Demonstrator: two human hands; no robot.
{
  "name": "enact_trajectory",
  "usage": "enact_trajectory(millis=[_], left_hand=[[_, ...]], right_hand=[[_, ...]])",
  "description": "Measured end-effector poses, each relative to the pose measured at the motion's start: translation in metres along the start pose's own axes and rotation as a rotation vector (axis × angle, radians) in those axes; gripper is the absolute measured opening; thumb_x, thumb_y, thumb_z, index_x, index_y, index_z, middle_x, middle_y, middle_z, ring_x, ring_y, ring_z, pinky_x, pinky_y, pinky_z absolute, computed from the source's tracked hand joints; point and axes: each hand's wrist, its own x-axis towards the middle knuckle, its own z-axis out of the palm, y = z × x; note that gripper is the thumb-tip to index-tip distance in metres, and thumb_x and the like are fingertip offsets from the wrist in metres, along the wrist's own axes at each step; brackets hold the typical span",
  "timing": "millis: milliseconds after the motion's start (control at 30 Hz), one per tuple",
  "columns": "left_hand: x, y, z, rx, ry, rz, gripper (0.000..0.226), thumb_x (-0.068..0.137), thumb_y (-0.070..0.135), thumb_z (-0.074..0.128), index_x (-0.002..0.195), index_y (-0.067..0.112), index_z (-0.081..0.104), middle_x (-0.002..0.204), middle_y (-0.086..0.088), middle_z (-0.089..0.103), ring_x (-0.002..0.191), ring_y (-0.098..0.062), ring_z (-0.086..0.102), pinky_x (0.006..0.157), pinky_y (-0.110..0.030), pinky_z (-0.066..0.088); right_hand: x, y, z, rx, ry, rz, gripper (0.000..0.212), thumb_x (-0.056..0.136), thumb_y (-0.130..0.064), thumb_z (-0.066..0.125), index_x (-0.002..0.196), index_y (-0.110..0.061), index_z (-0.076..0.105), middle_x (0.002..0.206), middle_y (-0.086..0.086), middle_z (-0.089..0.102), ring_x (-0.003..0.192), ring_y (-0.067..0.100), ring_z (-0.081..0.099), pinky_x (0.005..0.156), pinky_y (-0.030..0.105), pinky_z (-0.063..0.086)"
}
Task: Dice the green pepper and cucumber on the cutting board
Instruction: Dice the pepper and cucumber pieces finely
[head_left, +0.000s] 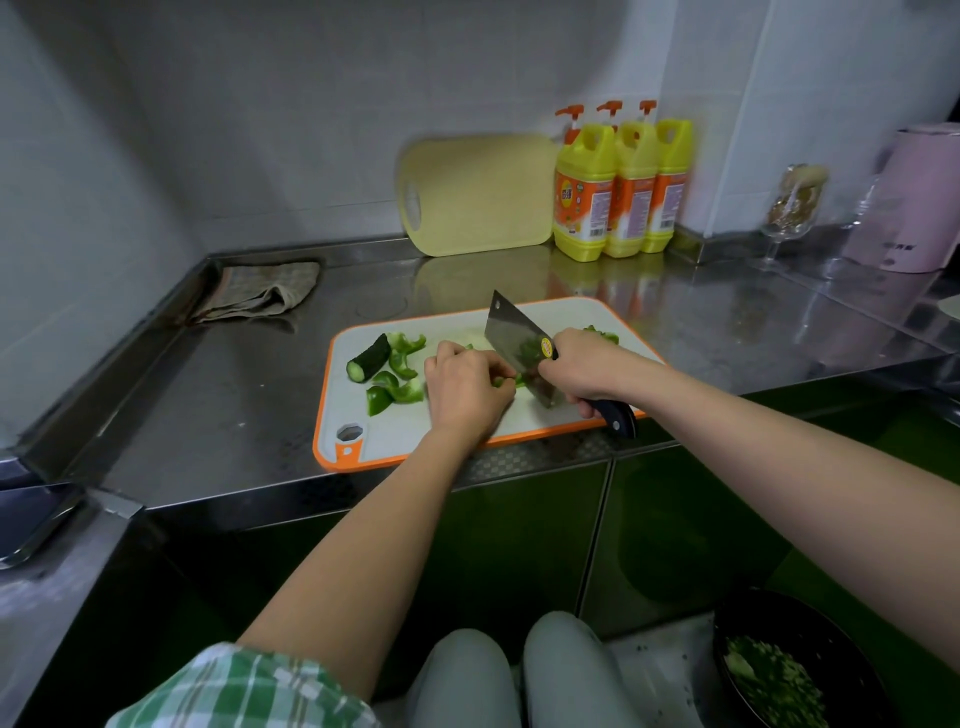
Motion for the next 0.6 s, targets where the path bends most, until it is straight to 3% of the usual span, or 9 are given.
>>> enact_trajectory(millis=[200,433,600], left_hand=[[0.002,-0.003,0.002,-0.001,0.017,0.02,0.012,0.081,0.036,0.065,0.09,0.037,0.074,0.086,0.006,0.064,0.102,-0.021,0.041,0.08,-0.032,0.028],[0.003,-0.003,0.003,-0.01,0.028,-0.001,0.009,0.081,0.034,0.066,0.086,0.036,0.072,0.088,0.005,0.059,0.104,-0.021,0.041,0.076,-0.029,0.021],[0.001,-0.002,0.0,-0.015,0.024,0.012,0.009,0.082,0.032,0.065,0.087,0.033,0.073,0.081,0.009,0.052,0.105,-0.021,0.041,0.076,-0.029,0.022]], right_hand=[[0.008,-0.002,0.004,0.026,0.061,0.027,0.013,0.093,-0.006,0.037,0.094,0.0,0.048,0.073,0.021,0.06,0.043,0.026,0.056,0.038,0.021,0.04],[-0.001,-0.001,-0.011,0.094,0.039,-0.014,0.013,0.09,-0.007,0.038,0.082,-0.004,0.048,0.069,0.019,0.059,0.042,0.024,0.053,0.04,0.022,0.04],[-0.004,-0.003,-0.004,0.016,-0.028,-0.002,0.021,0.092,-0.006,0.038,0.074,-0.003,0.048,0.059,0.011,0.055,0.036,0.018,0.052,0.033,0.015,0.036]])
